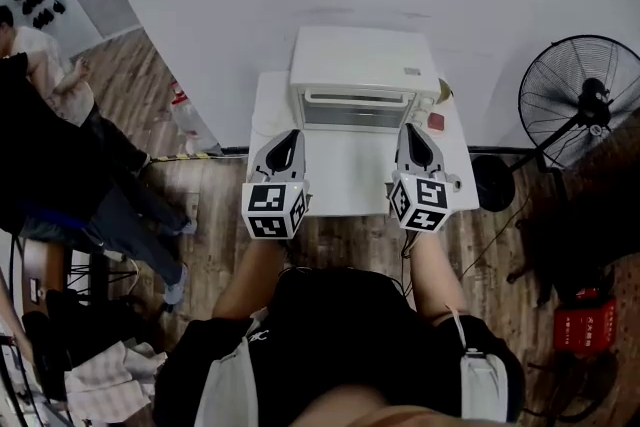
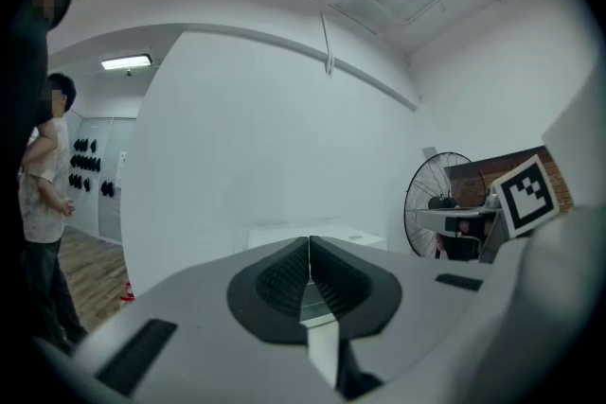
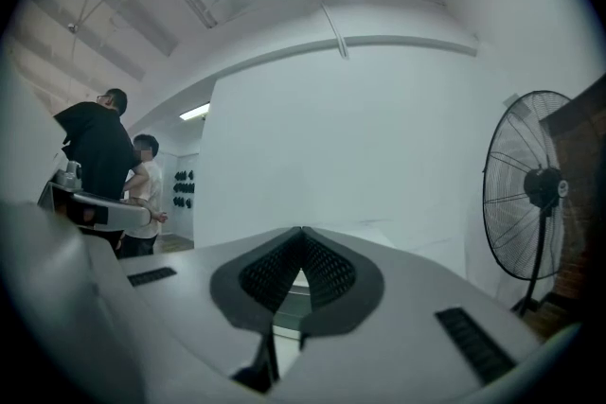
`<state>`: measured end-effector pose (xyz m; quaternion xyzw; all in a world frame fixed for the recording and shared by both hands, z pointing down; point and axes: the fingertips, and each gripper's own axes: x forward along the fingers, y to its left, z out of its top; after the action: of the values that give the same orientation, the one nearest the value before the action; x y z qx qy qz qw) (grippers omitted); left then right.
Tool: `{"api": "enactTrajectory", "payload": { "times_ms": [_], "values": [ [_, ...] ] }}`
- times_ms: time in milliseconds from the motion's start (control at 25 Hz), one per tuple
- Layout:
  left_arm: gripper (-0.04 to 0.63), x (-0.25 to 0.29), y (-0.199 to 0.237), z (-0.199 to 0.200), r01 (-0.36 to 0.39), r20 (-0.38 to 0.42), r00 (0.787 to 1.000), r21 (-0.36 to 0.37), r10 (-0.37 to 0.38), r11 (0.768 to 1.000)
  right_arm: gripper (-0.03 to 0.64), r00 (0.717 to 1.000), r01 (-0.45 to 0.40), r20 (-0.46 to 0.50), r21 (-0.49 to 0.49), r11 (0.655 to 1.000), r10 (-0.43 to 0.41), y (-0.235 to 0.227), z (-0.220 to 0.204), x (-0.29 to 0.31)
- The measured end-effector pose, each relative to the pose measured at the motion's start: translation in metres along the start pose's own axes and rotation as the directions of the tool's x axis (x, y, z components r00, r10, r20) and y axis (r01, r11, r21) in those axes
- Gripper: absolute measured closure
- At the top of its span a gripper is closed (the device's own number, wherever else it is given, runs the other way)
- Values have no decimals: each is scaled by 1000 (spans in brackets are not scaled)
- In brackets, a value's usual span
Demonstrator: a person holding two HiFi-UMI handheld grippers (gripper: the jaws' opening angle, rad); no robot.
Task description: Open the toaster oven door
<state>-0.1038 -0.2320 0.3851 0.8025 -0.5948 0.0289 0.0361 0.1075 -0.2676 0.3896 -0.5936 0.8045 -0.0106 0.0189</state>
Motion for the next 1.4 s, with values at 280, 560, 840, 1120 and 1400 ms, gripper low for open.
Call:
{"api": "enactTrajectory", "payload": {
  "times_ms": [280,560,840,1120,1400],
  "values": [
    [581,49,10,0,64,-33,997,10,-63,998,617,998,54,-27,14,998,-54,-16,-7,45],
    [581,79,15,-1,111,-40,993,18,-111,994,553,991,90,-103,24,996,-87,-34,-26,74],
    [581,92,31,-8,101,-52,994,-3,-101,995,503,945,161,-288,5,987,-152,-59,-62,103],
    [581,91,52,-14,62,-60,996,-27,-63,998,489,887,159,-437,-16,987,-150,-72,-89,132],
    [581,90,63,-24,27,-79,996,-45,-30,999,488,813,178,-559,-30,984,-164,-91,-116,150]
  ]
}}
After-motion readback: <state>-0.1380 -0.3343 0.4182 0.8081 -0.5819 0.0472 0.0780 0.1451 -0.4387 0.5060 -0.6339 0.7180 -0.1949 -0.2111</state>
